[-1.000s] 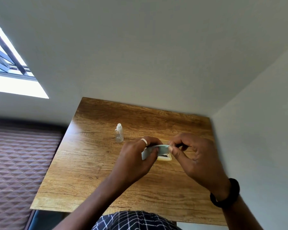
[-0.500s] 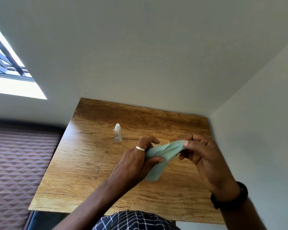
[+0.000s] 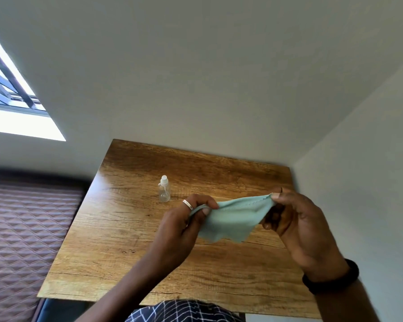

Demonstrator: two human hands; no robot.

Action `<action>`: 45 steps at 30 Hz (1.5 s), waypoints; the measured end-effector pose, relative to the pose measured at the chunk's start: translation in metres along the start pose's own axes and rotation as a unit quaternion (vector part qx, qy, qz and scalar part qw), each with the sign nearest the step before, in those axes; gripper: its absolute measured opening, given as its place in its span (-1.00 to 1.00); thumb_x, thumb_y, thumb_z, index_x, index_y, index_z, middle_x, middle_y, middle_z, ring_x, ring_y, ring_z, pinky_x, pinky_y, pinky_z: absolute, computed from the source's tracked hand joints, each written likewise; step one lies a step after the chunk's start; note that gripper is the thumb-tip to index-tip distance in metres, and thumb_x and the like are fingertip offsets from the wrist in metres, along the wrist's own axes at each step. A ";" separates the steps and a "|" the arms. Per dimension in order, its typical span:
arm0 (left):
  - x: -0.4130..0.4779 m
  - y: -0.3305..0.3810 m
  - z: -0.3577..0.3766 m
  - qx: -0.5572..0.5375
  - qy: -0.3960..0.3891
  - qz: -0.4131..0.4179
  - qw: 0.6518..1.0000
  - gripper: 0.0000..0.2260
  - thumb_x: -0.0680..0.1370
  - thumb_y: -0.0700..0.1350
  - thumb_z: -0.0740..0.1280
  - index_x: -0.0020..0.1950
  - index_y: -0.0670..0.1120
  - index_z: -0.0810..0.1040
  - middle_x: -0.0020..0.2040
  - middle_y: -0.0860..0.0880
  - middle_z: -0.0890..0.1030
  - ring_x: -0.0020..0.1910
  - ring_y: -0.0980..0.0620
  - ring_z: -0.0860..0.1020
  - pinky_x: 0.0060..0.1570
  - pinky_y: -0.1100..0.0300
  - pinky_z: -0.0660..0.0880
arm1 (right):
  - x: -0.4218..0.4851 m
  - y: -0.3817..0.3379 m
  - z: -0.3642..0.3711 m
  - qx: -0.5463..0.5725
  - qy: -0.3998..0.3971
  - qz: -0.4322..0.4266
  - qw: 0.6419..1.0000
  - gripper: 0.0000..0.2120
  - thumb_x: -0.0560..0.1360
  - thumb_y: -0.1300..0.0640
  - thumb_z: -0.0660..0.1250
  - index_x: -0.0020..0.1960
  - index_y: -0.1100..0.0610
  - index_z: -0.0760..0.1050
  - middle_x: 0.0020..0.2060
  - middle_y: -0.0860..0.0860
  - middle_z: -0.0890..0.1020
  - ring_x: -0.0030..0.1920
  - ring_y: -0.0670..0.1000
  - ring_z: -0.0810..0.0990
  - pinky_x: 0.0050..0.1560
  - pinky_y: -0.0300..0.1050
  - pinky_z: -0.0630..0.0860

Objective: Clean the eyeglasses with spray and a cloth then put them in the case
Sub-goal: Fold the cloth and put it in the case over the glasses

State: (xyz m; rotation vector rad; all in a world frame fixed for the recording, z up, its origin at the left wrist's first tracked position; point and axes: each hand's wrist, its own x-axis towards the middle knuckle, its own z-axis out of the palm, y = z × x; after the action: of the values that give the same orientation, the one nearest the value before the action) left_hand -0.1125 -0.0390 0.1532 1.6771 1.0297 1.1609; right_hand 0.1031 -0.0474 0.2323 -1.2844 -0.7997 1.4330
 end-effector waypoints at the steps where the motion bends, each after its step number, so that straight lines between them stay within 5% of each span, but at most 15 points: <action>1: 0.001 0.004 0.001 -0.065 -0.004 -0.047 0.997 -0.87 0.64 -0.01 0.26 0.08 0.17 0.58 -0.03 0.07 0.66 -0.11 0.09 0.61 -0.20 0.18 0.53 | 0.000 -0.001 0.000 0.018 0.004 0.010 1.000 -0.85 0.40 0.16 0.24 -0.34 0.10 0.50 -0.46 0.06 0.52 -0.46 -0.01 0.50 -0.47 -0.17 0.38; 4: 0.004 0.014 -0.001 -0.262 -0.027 -0.160 0.951 -0.84 0.54 -0.04 0.40 0.10 0.09 0.67 0.06 -0.01 0.70 0.03 0.08 0.64 -0.07 0.24 0.57 | 0.001 -0.002 -0.001 0.086 0.015 0.052 0.995 -0.84 0.39 0.16 0.25 -0.32 0.15 0.53 -0.48 0.06 0.51 -0.52 -0.01 0.47 -0.51 -0.18 0.35; 10: 0.002 0.019 -0.005 -0.406 -0.048 -0.214 0.887 -0.55 0.52 -0.19 0.42 0.37 0.08 0.50 0.05 -0.44 0.62 -0.02 -0.20 0.63 -0.05 0.08 0.63 | 0.004 0.002 -0.010 0.185 0.020 0.129 0.974 -0.82 0.44 0.14 0.24 -0.28 0.16 0.55 -0.27 0.06 0.35 -0.54 -0.08 0.39 -0.53 -0.24 0.31; 13: 0.002 0.023 -0.005 -0.439 -0.037 -0.227 0.869 -0.71 0.56 -0.17 0.38 0.27 0.03 0.58 -0.09 -0.30 0.64 -0.15 -0.08 0.65 -0.16 0.12 0.63 | 0.004 0.003 -0.011 0.234 0.011 0.155 0.960 -0.75 0.49 0.14 0.19 -0.32 0.15 0.52 -0.27 0.03 0.40 -0.56 -0.13 0.38 -0.52 -0.27 0.25; 18: 0.002 0.025 -0.005 -0.485 -0.059 -0.260 0.833 -0.79 0.58 -0.18 0.31 0.17 -0.13 0.66 0.20 -0.22 0.66 0.09 -0.05 0.67 -0.01 0.19 0.62 | 0.003 0.010 -0.010 0.272 0.023 0.192 0.943 -0.76 0.53 0.13 0.16 -0.28 0.14 0.46 -0.40 -0.03 0.44 -0.57 -0.17 0.37 -0.54 -0.30 0.23; 24: 0.001 0.017 -0.005 -0.472 -0.045 -0.288 0.832 -0.63 0.54 -0.26 0.36 0.35 -0.15 0.55 0.25 -0.22 0.64 0.22 -0.10 0.64 0.08 0.21 0.61 | -0.001 0.012 -0.011 0.168 0.010 0.138 0.976 -0.78 0.44 0.16 0.23 -0.36 0.15 0.49 -0.43 0.06 0.46 -0.55 -0.06 0.37 -0.53 -0.22 0.26; 29: 0.002 0.015 -0.006 -0.439 -0.060 -0.304 0.843 -0.59 0.51 -0.15 0.46 0.36 -0.10 0.55 0.14 -0.16 0.68 0.17 -0.05 0.65 0.06 0.20 0.60 | -0.004 0.008 -0.014 0.084 -0.020 0.065 0.994 -0.75 0.17 0.09 0.52 -0.33 0.17 0.48 -0.42 0.10 0.46 -0.52 0.00 0.38 -0.44 -0.12 0.30; 36: 0.000 0.008 0.002 -0.469 -0.083 -0.380 0.793 -0.64 0.55 -0.17 0.39 0.35 -0.13 0.55 0.22 -0.24 0.65 0.15 -0.13 0.65 0.07 0.06 0.64 | -0.009 0.001 -0.016 0.018 -0.075 0.008 0.997 -0.89 0.34 0.15 0.29 -0.31 0.19 0.48 -0.41 0.06 0.42 -0.44 0.00 0.38 -0.56 -0.20 0.27; 42: 0.003 -0.004 0.005 -0.463 -0.174 -0.430 0.756 -0.64 0.61 -0.02 0.35 0.36 -0.14 0.55 0.26 -0.21 0.63 0.12 -0.10 0.64 0.23 -0.05 0.51 | -0.007 0.001 -0.019 -0.049 -0.128 0.010 0.990 -0.80 0.31 0.07 0.34 -0.26 0.21 0.43 -0.38 0.15 0.31 -0.43 0.04 0.30 -0.56 -0.16 0.16; 45: 0.003 -0.010 0.008 -0.465 -0.193 -0.434 0.747 -0.64 0.54 -0.07 0.45 0.32 -0.10 0.60 0.13 -0.11 0.66 0.02 -0.04 0.62 0.23 -0.07 0.50 | -0.008 0.001 -0.020 -0.054 -0.143 0.006 0.988 -0.80 0.32 0.06 0.34 -0.26 0.20 0.44 -0.37 0.15 0.31 -0.43 0.04 0.31 -0.57 -0.19 0.19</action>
State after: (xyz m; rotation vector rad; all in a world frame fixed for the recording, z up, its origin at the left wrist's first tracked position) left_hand -0.1060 -0.0340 0.1430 0.4495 0.6224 0.4694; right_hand 0.1215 -0.0581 0.2296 -1.1801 -1.0745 1.6255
